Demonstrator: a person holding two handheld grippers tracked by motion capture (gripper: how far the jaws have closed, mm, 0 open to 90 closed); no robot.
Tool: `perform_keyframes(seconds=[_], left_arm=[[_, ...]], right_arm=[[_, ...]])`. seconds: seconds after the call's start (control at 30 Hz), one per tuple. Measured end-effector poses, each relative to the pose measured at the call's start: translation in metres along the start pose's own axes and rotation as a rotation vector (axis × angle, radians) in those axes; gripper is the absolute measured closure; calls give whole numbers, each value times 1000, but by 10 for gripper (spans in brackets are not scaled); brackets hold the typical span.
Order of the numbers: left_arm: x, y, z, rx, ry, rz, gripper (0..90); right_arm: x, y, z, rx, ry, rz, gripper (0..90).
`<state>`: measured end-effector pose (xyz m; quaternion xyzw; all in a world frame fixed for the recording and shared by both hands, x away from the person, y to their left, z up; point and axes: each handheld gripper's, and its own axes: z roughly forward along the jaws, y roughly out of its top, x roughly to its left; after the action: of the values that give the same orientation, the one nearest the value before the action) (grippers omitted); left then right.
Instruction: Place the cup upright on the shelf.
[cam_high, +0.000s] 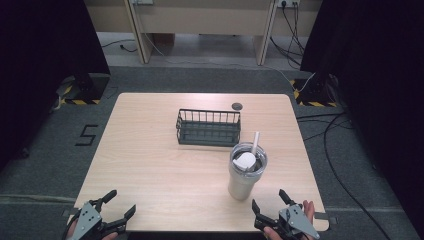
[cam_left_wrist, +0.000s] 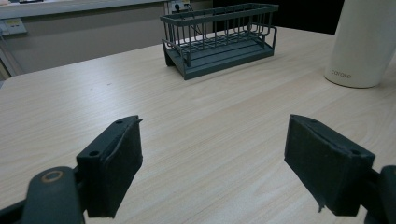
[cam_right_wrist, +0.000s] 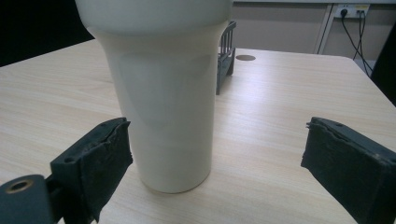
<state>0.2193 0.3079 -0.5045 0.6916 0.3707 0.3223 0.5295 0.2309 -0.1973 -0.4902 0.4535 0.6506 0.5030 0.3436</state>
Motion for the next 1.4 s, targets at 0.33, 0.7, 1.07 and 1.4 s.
perform_keyframes(seconds=[0.33,0.7,1.07,1.4], left_arm=[[-1,0,-1,-7,-8,-2,183],[-1,0,-2,-8,-7,-8,183],[-2,0,-2,-11,-18,-4,183],[-2,0,-2,-9,-25,-3,185]], right_arm=[[10,6,9,6,29,-27,79],[21,17,30,6,69,-34,83],[23,25,64,26,72,-45,79],[24,24,84,14,76,-38,79]])
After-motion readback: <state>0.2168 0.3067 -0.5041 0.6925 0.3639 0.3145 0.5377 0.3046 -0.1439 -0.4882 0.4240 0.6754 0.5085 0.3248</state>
